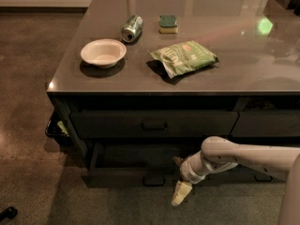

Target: Open middle drawer

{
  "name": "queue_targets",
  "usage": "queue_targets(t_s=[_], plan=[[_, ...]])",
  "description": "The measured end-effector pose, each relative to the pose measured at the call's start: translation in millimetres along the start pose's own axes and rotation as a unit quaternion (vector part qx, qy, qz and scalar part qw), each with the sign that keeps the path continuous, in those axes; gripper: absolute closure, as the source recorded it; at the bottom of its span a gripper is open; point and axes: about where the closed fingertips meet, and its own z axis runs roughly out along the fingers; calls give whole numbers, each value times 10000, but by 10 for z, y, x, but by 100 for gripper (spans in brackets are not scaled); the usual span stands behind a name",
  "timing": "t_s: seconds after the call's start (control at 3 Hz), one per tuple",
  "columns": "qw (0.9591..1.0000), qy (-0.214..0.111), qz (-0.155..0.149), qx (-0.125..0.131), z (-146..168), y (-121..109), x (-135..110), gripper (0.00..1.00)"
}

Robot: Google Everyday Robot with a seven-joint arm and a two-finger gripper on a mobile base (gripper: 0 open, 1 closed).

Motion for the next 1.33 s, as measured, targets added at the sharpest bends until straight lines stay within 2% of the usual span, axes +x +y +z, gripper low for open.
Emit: queue_targets(t_s=[0.33,0.67,1.0,1.33], plan=[[9992,-58,268,-286,-8,318,155,0],[9979,-145,475,-407,-181,608,247,0],[9979,-146,475,-407,-180,609,247,0],[9964,-215,518,-634,-83,761,242,0]])
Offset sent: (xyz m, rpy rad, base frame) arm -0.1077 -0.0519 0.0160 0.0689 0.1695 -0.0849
